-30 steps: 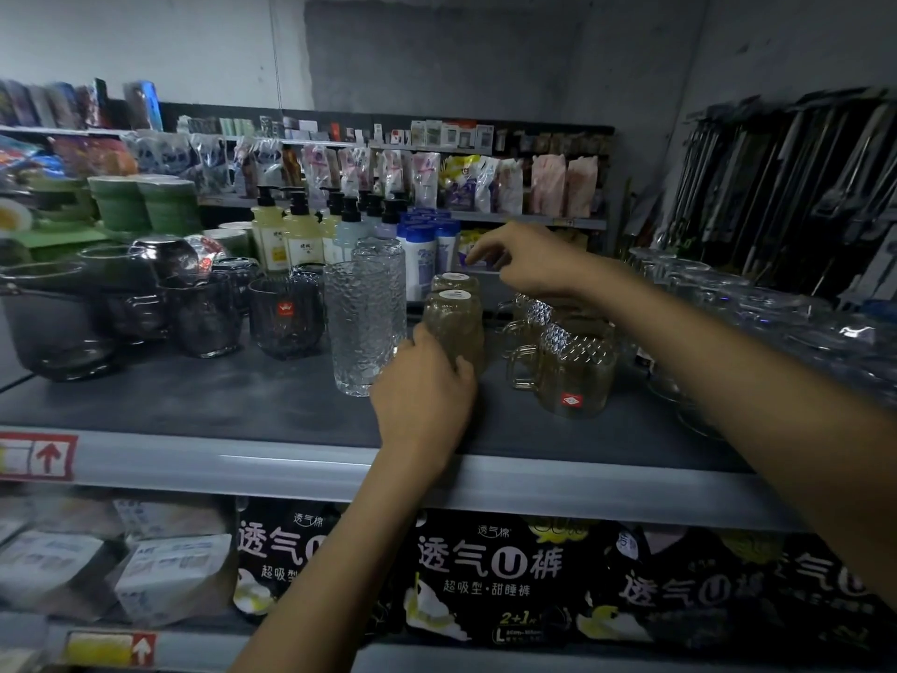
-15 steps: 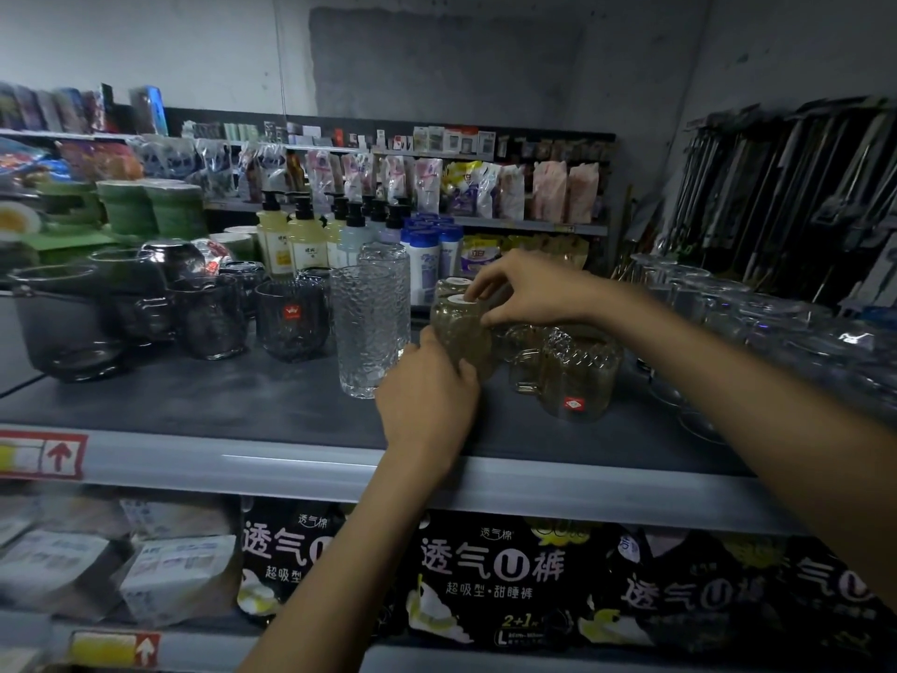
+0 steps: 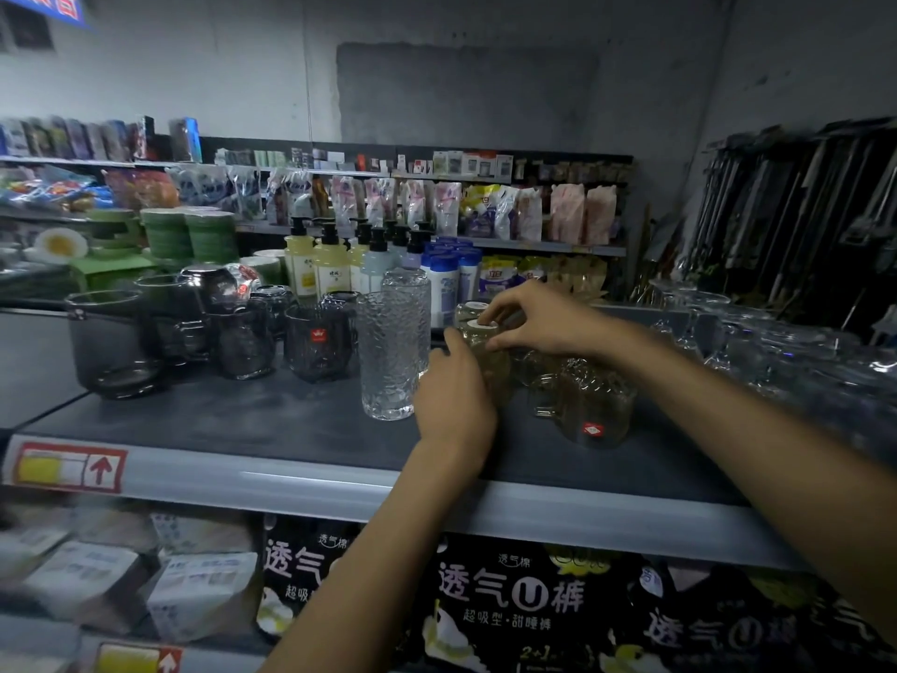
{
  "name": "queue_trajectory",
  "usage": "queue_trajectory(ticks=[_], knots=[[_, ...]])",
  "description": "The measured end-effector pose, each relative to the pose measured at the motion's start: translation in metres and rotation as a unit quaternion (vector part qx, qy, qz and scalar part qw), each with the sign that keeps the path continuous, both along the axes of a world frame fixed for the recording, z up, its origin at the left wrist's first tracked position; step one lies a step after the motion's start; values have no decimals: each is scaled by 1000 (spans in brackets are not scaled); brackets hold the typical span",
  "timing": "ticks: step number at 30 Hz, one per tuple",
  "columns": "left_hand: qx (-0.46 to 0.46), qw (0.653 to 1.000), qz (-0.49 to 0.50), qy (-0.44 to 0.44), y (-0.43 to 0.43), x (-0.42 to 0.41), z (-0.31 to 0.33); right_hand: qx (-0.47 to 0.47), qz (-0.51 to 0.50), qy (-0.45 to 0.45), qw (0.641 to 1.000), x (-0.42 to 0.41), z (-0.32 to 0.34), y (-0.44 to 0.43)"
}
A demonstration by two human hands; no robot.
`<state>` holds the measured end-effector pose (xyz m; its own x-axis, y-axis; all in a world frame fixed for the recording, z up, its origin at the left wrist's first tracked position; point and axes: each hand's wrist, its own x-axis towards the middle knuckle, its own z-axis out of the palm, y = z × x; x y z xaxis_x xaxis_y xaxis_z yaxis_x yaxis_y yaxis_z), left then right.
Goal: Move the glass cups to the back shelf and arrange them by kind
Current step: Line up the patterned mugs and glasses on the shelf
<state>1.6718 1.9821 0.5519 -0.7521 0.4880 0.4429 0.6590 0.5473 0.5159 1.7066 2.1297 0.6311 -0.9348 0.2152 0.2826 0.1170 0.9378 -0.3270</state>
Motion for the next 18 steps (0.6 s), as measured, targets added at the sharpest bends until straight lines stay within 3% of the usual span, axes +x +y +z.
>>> queue_trajectory(ticks=[18], knots=[[34,999,-11,-18,-6,6,0,14,-9,1,1000,6,1,-8]])
